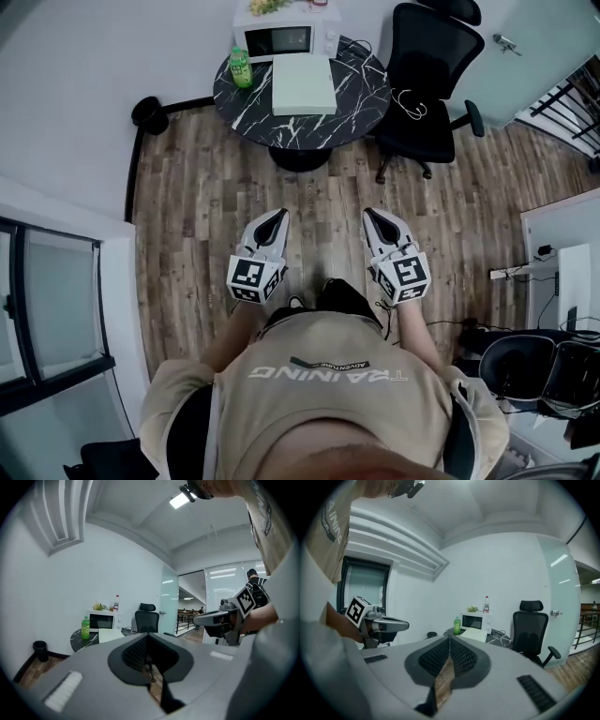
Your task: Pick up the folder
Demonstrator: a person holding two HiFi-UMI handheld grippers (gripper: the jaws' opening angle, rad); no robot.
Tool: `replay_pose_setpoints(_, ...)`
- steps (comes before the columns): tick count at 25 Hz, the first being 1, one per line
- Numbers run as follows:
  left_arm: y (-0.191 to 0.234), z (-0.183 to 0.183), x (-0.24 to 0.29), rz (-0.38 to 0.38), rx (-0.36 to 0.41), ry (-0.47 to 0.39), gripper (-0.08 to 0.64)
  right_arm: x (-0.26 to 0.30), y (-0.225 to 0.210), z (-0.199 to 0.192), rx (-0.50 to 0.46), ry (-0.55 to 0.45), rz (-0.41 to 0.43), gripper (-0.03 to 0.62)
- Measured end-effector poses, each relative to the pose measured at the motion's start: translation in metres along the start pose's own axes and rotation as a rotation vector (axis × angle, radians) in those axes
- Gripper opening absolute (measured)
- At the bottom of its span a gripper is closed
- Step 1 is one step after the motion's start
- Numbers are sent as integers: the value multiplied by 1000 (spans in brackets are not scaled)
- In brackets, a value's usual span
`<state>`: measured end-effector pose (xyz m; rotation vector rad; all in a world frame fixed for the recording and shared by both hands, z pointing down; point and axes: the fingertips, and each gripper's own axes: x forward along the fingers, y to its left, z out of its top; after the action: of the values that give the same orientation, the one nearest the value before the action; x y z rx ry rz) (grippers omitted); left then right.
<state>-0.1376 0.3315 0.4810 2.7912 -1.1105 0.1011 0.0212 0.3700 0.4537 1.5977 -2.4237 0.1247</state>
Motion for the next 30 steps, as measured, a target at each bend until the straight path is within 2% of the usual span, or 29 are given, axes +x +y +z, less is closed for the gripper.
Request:
replay_pose_setpoints(4,-6,16,24,12,17,-26,6,9,-25,0,15,-8,14,12)
replay_pose_setpoints(11,-3,43,73,62,25,-6,6,38,-81,9,35,-66,76,12)
replay_pose_setpoints(14,1,50,89,101,2,0,6,54,-96,9,49,-76,119,12)
replay_pose_setpoints(19,2,41,102,153,-20,60,6,73,-114,1,78,-58,188,12)
replay_pose_setpoints(24,8,35,124,189,-38,76,6,95,-134,-13,105,-36,222,12)
replay_pose_setpoints(30,15,27,133,192,-49,113,6,117,-133,-22,126,-10,258,12)
